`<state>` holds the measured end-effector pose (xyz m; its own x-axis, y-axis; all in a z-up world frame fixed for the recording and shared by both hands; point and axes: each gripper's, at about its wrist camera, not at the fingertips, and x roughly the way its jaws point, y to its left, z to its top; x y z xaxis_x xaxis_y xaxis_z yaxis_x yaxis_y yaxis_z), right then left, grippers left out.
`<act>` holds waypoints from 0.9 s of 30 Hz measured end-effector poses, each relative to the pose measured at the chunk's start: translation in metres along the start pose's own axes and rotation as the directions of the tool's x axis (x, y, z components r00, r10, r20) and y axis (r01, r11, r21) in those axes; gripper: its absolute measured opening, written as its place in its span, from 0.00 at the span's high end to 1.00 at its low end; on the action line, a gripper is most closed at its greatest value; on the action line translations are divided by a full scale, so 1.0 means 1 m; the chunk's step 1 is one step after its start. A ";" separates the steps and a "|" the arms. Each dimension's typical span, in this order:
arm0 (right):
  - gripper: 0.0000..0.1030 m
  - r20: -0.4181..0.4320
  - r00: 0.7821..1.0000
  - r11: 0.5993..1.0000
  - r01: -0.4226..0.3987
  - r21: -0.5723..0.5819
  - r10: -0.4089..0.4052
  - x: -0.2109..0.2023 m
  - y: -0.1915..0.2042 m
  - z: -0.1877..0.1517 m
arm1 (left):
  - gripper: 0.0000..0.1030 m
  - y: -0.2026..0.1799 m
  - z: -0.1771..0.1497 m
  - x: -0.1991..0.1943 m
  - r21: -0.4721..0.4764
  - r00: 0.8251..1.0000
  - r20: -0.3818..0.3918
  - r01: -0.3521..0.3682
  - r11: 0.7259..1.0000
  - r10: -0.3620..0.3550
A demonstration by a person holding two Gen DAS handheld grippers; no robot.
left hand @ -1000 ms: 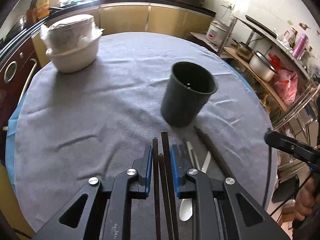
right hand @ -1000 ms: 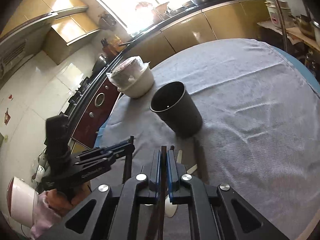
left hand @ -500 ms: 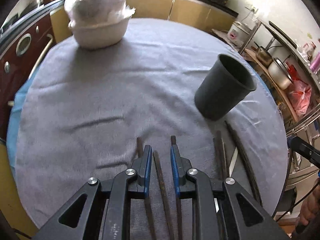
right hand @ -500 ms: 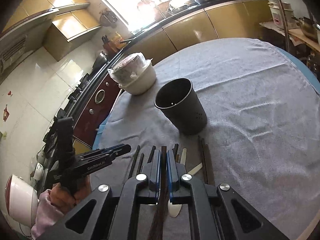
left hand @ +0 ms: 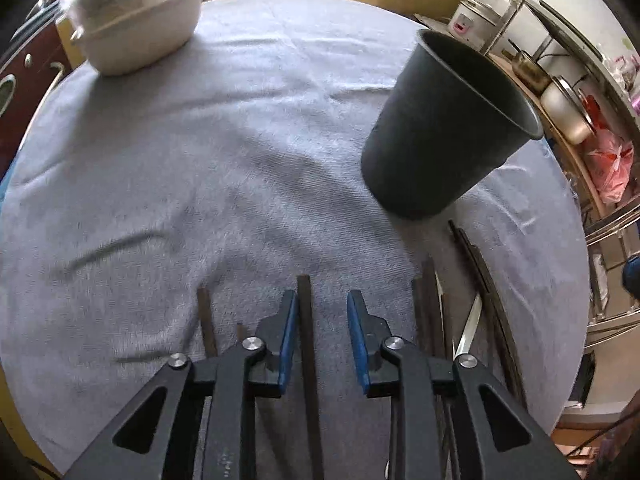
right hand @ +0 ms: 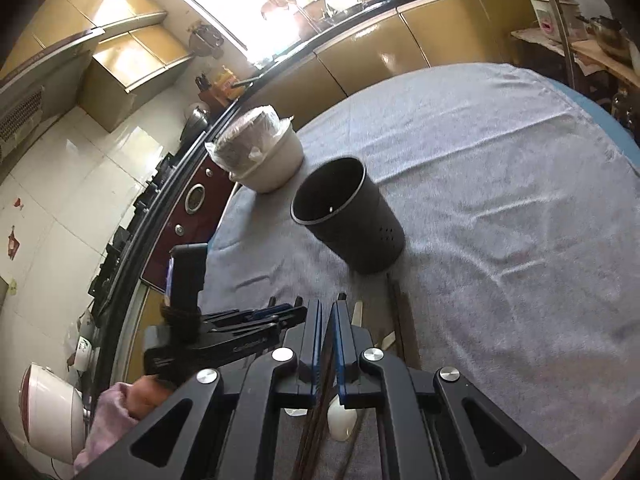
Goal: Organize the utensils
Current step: 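Lift both held chopsticks and carry them toward the black utensil cup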
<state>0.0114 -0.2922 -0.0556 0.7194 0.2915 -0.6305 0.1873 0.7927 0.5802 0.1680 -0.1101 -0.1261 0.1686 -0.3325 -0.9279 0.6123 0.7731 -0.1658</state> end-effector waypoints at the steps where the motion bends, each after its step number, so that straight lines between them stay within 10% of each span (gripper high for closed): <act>1: 0.94 0.002 1.000 1.000 -0.002 -0.002 0.002 -0.002 0.000 0.001 | 0.85 -0.003 0.000 0.001 0.015 1.000 0.002 -0.021 1.000 0.021; 10: 0.74 -0.222 0.972 0.993 0.090 0.070 -0.072 0.034 -0.021 -0.017 | 0.93 -0.003 -0.011 -0.024 0.002 0.998 0.064 -0.012 1.000 0.012; 16: 0.74 -0.290 0.953 0.993 0.106 0.047 -0.088 0.061 -0.014 -0.033 | 0.93 0.000 -0.011 -0.033 0.008 0.997 0.072 0.010 1.000 -0.010; 27: 0.82 -0.304 0.883 0.934 0.332 -0.130 -0.357 0.101 0.000 -0.041 | 0.93 0.000 -0.013 -0.044 -0.003 0.992 0.115 0.052 0.999 -0.052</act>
<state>0.0569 -0.2403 -0.1407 0.3656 0.1376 -0.9206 0.3266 0.9071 0.2653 0.1506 -0.0884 -0.0890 0.2242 -0.4316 -0.8738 0.6180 0.7562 -0.2150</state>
